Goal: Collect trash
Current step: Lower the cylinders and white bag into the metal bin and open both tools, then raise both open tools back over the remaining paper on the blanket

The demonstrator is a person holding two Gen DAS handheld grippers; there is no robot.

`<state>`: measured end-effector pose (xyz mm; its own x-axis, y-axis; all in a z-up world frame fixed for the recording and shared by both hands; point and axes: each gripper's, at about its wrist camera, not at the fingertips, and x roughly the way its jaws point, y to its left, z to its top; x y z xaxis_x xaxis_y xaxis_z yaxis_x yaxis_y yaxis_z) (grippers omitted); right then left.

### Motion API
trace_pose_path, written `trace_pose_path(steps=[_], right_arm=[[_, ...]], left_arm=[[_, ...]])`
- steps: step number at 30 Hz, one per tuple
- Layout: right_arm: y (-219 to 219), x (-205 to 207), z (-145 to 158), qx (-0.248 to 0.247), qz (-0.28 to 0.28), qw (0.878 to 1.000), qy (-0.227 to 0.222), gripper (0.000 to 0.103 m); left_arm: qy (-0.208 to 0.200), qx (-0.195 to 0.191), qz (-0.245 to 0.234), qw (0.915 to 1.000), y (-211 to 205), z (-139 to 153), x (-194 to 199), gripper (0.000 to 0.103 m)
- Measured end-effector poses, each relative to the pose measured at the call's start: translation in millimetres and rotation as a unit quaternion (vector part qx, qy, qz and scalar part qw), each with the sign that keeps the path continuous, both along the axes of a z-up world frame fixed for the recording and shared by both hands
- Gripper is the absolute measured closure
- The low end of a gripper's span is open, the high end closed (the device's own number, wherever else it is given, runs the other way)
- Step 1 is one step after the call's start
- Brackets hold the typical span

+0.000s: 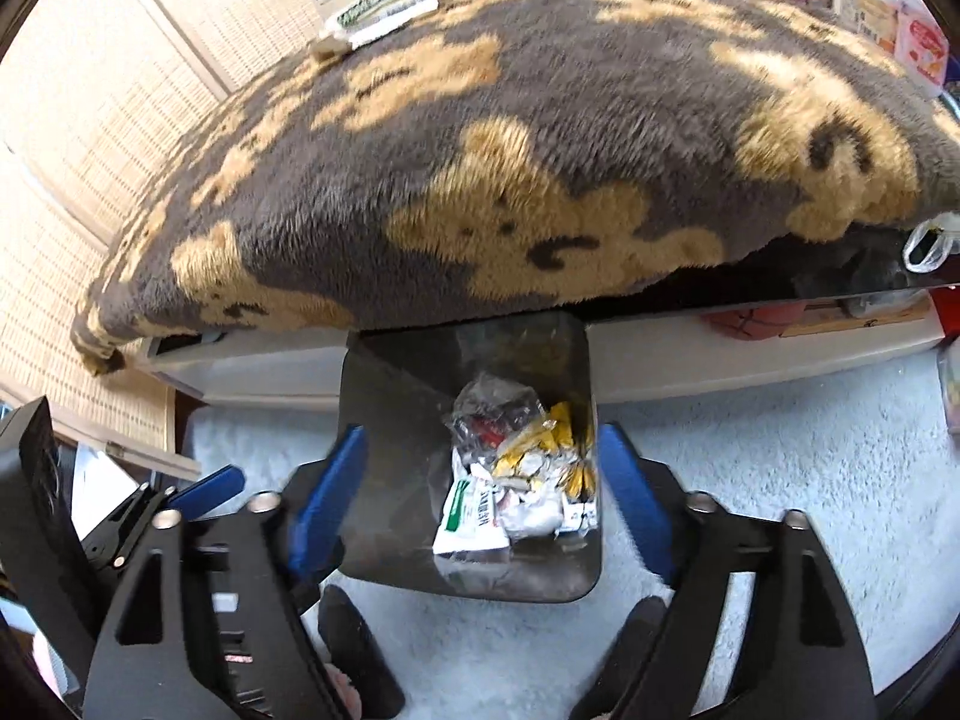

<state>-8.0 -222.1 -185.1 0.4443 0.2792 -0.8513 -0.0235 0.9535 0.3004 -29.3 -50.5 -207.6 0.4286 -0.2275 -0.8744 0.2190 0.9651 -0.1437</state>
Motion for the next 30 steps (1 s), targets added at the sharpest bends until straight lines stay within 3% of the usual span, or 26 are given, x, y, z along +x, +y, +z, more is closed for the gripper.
trace_pose_path(steps=[1,7,11,16,30], right_arm=[[-2.1,1.0,3.0,-0.002,-0.002,1.000,-0.003,0.011],[-5.6,9.0,36.9,-0.009,0.001,0.999,-0.032,0.004],[-4.2,21.4,65.6,-0.012,0.011,0.998,-0.064,0.004],[0.7,50.4,80.3,-0.039,0.025,0.996,-0.074,0.004],[-11.8,161.8,78.8,-0.024,-0.020,0.996,-0.084,0.004]], left_arm=[[-0.003,-0.004,0.001,1.0000,2.0,3.6,-0.6,0.011],[-0.014,-0.027,0.007,0.9995,14.6,29.8,8.1,0.008],[-0.047,-0.029,0.014,0.9984,23.8,58.8,19.1,0.008],[-0.070,-0.026,0.041,0.9964,39.2,84.9,49.3,0.008],[-0.104,-0.002,0.049,0.9933,41.7,104.1,171.6,0.008]])
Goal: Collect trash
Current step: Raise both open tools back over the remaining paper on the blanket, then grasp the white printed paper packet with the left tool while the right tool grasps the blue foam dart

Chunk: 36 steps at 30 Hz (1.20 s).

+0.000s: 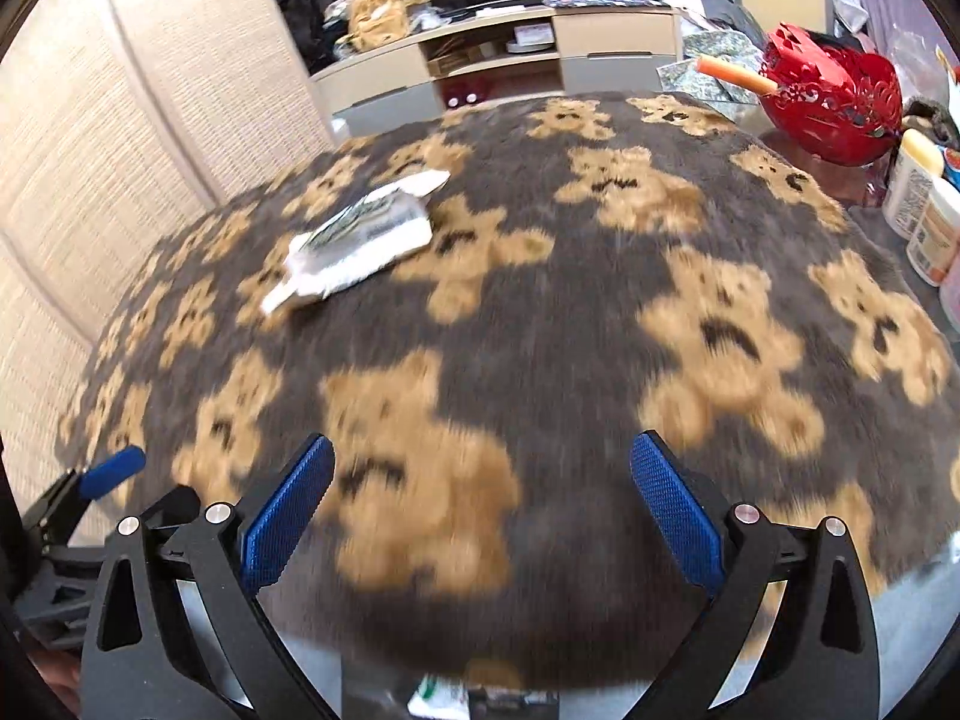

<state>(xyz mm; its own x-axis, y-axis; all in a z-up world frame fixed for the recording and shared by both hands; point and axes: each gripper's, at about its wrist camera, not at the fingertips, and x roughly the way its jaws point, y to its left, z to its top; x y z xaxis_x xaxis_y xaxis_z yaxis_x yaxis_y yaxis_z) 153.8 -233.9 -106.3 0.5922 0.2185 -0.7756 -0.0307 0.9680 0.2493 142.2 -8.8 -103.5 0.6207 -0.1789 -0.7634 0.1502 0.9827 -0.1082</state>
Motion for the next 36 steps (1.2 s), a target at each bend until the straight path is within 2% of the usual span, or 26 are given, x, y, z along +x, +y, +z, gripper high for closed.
trace_pose_path(steps=[6,14,17,20,21,25,31,33,36], right_arm=[[-11.8,47.9,-0.5,0.014,-0.023,1.000,0.002,0.004],[-14.4,88.9,6.3,-0.014,-0.012,1.000,-0.010,0.004],[-20.6,100.5,2.9,-0.013,-0.010,1.000,-0.002,0.004],[-24.4,107.0,3.0,0.002,-0.005,1.000,0.000,0.004],[-24.5,108.9,4.4,0.006,-0.001,1.000,-0.003,0.004],[-20.6,115.4,7.1,0.003,0.012,1.000,-0.012,0.004],[-12.8,126.8,2.3,0.000,0.027,1.000,-0.014,0.004],[-8.4,131.4,-2.1,-0.001,0.036,0.999,-0.010,0.004],[-2.4,137.2,-7.5,-0.005,0.040,0.999,-0.006,0.004]], left_arm=[[-0.014,0.003,-0.007,0.9999,-8.6,2.3,48.7,0.008],[-0.030,0.012,-0.019,0.9993,-16.3,2.7,115.3,0.010],[-0.030,0.015,-0.031,0.9990,-21.9,-1.0,135.9,0.015],[-0.025,0.022,-0.049,0.9983,-28.7,-9.2,151.8,0.024],[-0.022,0.026,-0.056,0.9978,-31.5,-12.7,156.2,0.030],[-0.016,0.017,-0.078,0.9967,-36.5,-22.8,162.8,0.074],[-0.042,0.028,-0.092,0.9944,-41.9,-16.4,156.1,0.082],[-0.047,0.019,-0.092,0.9944,-38.2,-11.3,155.0,0.093],[-0.067,0.014,-0.080,0.9944,-28.1,3.7,152.6,0.093]])
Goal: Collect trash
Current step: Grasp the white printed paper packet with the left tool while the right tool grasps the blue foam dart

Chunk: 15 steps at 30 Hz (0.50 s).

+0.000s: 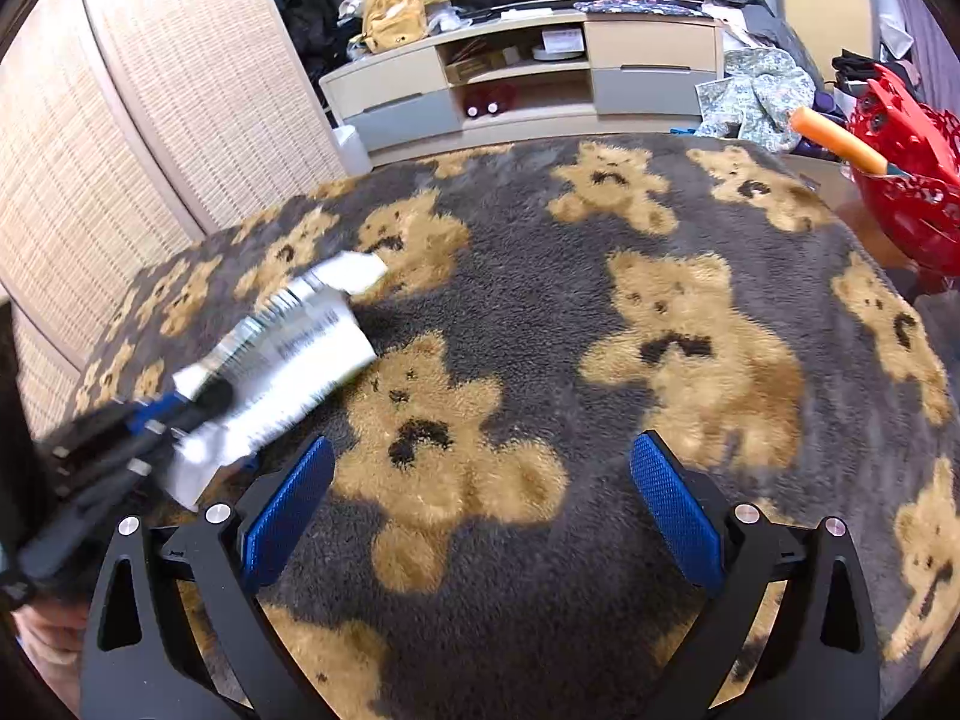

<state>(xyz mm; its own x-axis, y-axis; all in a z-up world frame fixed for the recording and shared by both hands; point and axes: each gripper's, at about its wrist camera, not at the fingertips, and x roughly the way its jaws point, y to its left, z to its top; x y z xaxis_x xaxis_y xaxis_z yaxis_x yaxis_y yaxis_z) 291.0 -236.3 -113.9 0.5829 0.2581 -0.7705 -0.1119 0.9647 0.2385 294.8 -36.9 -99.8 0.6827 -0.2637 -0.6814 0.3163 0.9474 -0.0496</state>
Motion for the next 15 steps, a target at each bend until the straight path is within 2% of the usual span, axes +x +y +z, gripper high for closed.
trace_pose_path(steps=[4,7,9,12,14,15], right_arm=[[7.0,1.3,0.2,0.008,0.011,1.000,-0.006,0.004],[18.5,1.5,1.6,0.029,0.025,0.999,-0.015,0.006],[35.2,1.1,1.2,0.038,0.043,0.998,-0.017,0.016],[77.3,-3.2,-2.6,0.028,0.092,0.995,-0.023,0.029],[98.7,-2.7,-9.9,0.014,0.114,0.993,-0.014,0.047],[105.7,-1.0,-13.2,0.007,0.118,0.993,-0.008,0.053]], left_arm=[[-0.027,-0.005,0.015,0.9995,17.3,21.1,-1.7,0.094],[-0.037,0.003,0.047,0.9982,34.7,30.7,0.9,0.094],[-0.036,0.004,0.077,0.9963,51.5,32.7,2.8,0.094],[-0.033,0.010,0.097,0.9946,69.9,31.3,2.0,0.094],[-0.030,0.012,0.103,0.9941,79.3,29.0,0.4,0.094],[-0.028,0.012,0.104,0.9941,82.5,28.0,-0.5,0.094]])
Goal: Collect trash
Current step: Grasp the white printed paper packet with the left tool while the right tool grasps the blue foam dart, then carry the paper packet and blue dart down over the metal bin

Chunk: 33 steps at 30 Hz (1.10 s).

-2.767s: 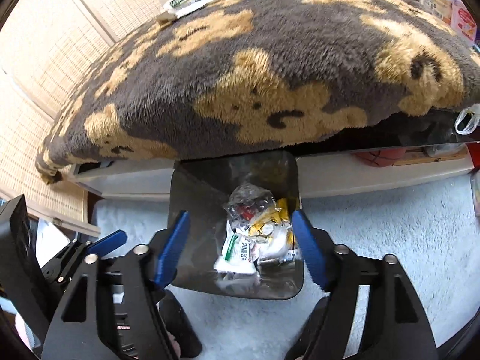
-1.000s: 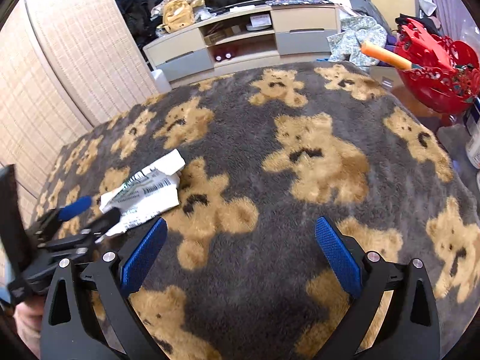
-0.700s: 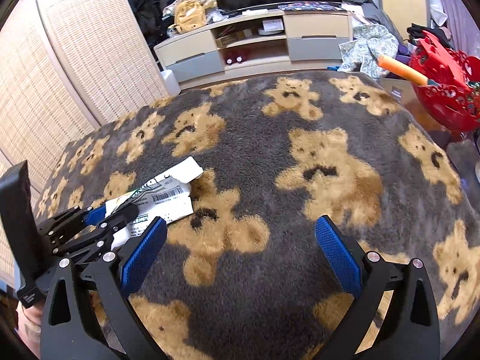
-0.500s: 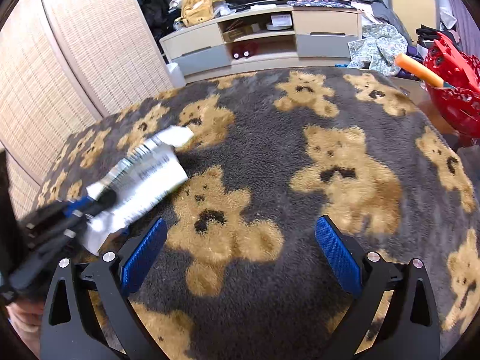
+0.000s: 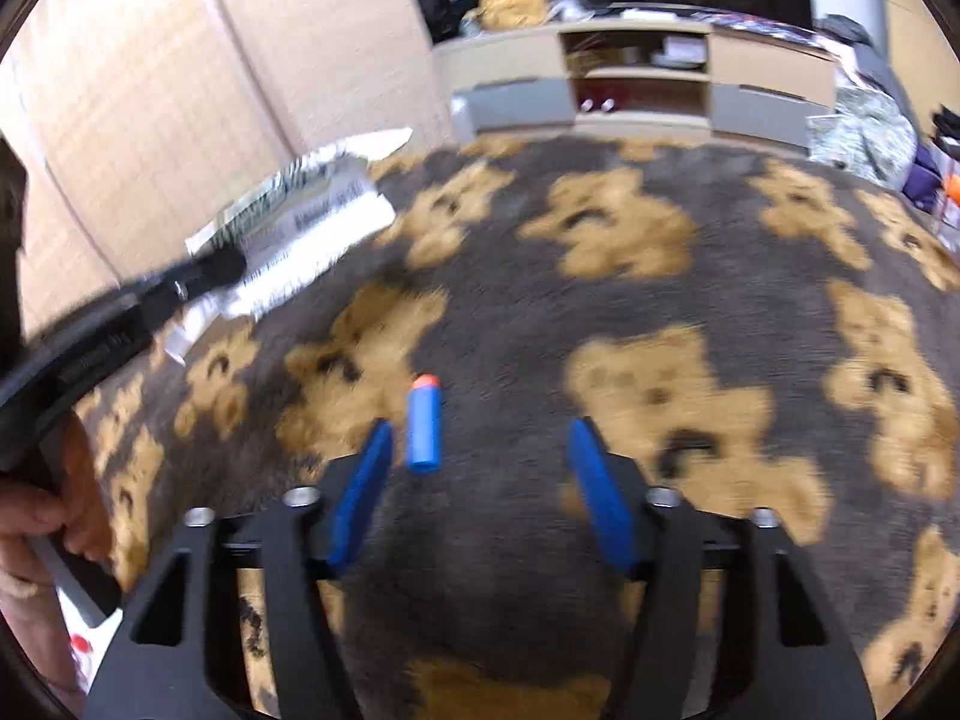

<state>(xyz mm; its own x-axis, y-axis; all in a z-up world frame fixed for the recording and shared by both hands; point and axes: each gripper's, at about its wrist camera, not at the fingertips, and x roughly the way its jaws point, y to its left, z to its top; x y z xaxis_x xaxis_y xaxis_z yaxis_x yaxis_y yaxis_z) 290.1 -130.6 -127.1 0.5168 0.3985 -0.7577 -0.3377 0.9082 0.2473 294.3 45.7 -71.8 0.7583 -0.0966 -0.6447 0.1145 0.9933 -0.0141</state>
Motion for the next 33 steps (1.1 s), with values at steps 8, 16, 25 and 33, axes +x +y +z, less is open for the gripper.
trace_pose_path(steps=[8,16,25,33], right_arm=[[34.9,11.0,-12.8,-0.037,0.011,0.999,0.006,0.070],[54.1,-5.0,-12.9,-0.090,0.023,0.995,-0.022,0.084],[1.4,-27.1,5.0,-0.053,-0.003,0.999,-0.013,0.091],[-48.2,-90.0,49.5,-0.044,-0.014,0.998,-0.050,0.091]], left_arm=[[0.008,-0.007,-0.002,0.9999,13.4,-9.3,-11.2,0.094],[0.005,-0.015,0.002,0.9999,20.3,-6.8,-25.4,0.094],[0.006,-0.028,-0.009,0.9996,18.8,-2.3,-56.8,0.094],[-0.009,-0.038,-0.022,0.9990,-1.3,13.5,-111.9,0.094]])
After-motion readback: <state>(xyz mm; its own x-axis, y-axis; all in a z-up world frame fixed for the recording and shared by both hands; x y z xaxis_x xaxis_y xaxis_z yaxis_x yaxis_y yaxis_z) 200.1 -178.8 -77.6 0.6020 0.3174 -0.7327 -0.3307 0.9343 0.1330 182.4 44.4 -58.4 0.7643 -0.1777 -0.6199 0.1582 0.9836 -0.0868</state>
